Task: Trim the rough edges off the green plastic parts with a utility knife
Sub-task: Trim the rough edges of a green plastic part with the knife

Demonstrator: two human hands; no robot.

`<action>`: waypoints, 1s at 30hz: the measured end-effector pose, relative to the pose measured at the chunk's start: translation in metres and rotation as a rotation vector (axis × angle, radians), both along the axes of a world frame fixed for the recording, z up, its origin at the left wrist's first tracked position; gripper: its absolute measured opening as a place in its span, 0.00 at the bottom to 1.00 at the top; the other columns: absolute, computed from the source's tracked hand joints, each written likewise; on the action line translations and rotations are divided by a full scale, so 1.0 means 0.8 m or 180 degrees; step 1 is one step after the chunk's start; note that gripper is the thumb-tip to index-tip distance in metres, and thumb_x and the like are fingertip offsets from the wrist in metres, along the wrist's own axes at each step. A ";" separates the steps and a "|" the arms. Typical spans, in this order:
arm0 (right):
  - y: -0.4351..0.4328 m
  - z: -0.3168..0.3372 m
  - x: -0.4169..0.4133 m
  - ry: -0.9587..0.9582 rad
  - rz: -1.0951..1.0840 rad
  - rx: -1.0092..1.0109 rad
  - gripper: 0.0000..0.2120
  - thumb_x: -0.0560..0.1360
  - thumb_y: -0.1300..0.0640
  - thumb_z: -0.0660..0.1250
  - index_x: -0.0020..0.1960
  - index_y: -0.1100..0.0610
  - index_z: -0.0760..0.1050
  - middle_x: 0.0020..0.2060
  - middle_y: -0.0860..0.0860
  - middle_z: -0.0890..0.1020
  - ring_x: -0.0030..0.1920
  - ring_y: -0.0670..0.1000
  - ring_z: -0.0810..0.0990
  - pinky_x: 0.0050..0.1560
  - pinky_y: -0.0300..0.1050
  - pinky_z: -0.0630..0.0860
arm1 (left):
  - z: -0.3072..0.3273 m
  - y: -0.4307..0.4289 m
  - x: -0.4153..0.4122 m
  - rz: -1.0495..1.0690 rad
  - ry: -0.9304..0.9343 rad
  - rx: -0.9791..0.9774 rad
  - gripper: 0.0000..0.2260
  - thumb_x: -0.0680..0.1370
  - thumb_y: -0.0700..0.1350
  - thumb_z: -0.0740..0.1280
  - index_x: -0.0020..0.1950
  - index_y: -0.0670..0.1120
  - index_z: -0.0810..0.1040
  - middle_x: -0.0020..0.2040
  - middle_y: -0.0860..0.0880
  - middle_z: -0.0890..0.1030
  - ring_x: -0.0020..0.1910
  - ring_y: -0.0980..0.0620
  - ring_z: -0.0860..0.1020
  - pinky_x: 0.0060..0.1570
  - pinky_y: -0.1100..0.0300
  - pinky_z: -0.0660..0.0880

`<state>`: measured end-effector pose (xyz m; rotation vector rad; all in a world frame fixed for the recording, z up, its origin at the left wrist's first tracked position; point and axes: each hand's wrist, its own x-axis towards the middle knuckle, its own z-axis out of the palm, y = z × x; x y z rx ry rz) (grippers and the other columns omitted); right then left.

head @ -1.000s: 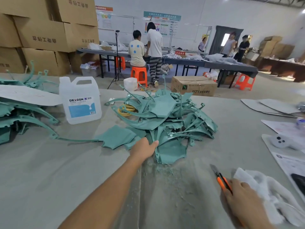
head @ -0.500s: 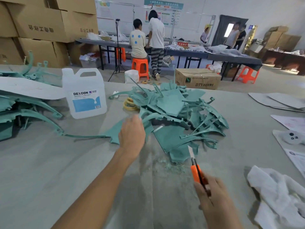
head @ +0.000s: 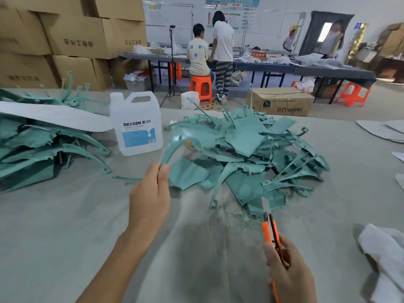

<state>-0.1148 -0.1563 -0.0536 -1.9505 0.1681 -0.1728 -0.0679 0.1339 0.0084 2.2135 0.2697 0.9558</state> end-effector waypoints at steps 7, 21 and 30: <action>0.002 0.030 0.013 -0.0094 0.0335 0.0870 0.13 0.70 0.37 0.69 0.50 0.41 0.75 0.30 0.52 0.77 0.27 0.54 0.76 0.26 0.49 0.75 | -0.075 -0.021 -0.071 -0.0532 0.0182 -0.0173 0.13 0.81 0.62 0.50 0.47 0.60 0.71 0.31 0.59 0.75 0.28 0.57 0.72 0.28 0.66 0.64; 0.016 0.063 0.090 0.0763 0.0479 0.2337 0.13 0.76 0.63 0.72 0.47 0.55 0.67 0.39 0.53 0.78 0.32 0.47 0.80 0.22 0.39 0.67 | -0.092 0.030 -0.095 -0.0573 -0.0113 0.1365 0.15 0.86 0.56 0.49 0.54 0.50 0.71 0.36 0.49 0.76 0.37 0.51 0.70 0.35 0.57 0.66; 0.052 0.031 0.043 0.0321 0.0732 0.2168 0.11 0.73 0.72 0.72 0.46 0.59 0.74 0.33 0.50 0.80 0.37 0.51 0.83 0.41 0.43 0.82 | -0.046 -0.004 -0.060 0.0114 0.0630 -0.1279 0.29 0.74 0.72 0.55 0.37 0.46 0.72 0.30 0.47 0.75 0.32 0.45 0.75 0.35 0.51 0.70</action>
